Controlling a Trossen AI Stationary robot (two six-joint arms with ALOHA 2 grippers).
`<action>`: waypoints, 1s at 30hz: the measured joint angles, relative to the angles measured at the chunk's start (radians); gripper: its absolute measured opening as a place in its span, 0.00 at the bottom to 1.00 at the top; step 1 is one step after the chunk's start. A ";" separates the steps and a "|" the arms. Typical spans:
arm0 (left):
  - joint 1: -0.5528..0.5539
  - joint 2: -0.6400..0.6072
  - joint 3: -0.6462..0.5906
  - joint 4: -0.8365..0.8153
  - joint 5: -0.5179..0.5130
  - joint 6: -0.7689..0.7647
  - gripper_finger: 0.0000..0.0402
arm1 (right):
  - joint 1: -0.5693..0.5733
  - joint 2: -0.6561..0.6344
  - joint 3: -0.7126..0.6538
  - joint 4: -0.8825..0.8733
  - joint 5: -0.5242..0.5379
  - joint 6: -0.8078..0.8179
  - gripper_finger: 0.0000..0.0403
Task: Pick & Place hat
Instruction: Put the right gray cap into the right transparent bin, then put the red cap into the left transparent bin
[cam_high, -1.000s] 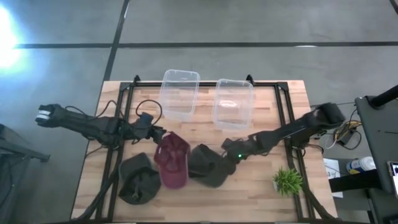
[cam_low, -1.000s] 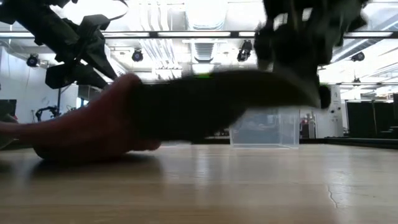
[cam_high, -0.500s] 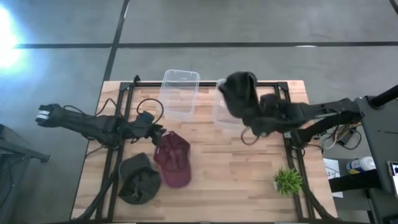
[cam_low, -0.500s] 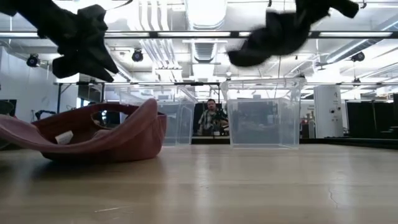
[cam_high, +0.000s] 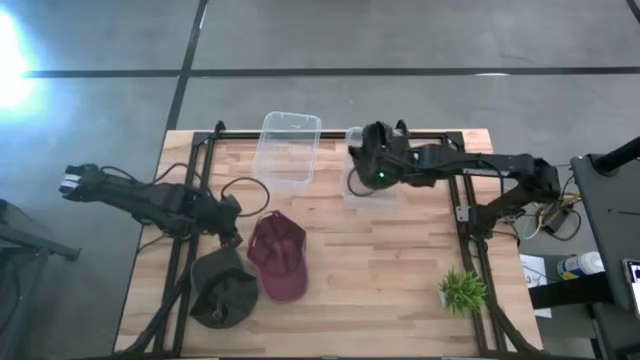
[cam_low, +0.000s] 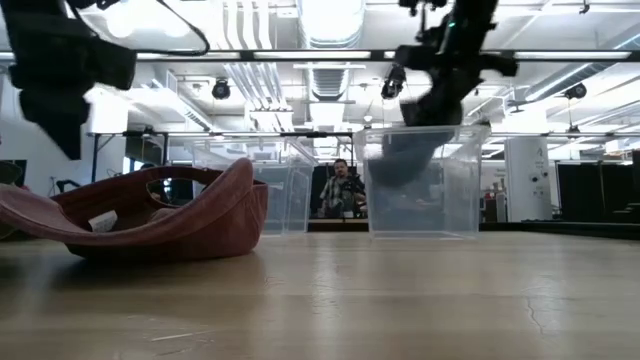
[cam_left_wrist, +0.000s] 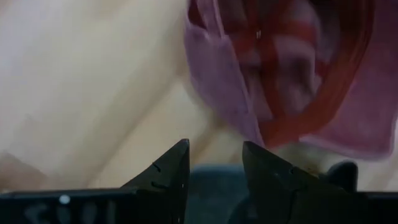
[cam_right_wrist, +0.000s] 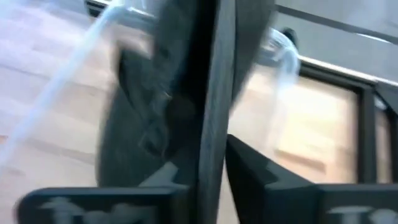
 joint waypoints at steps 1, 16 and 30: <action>-0.012 0.001 -0.005 0.000 0.003 -0.016 0.35 | -0.004 0.004 0.000 0.028 -0.016 -0.027 0.20; -0.174 0.005 -0.123 0.214 0.001 -0.179 0.35 | 0.204 -0.041 0.002 0.330 -0.364 -0.141 0.57; -0.174 0.034 -0.238 0.430 -0.057 -0.198 0.35 | 0.336 0.323 0.012 0.707 -0.687 0.165 0.56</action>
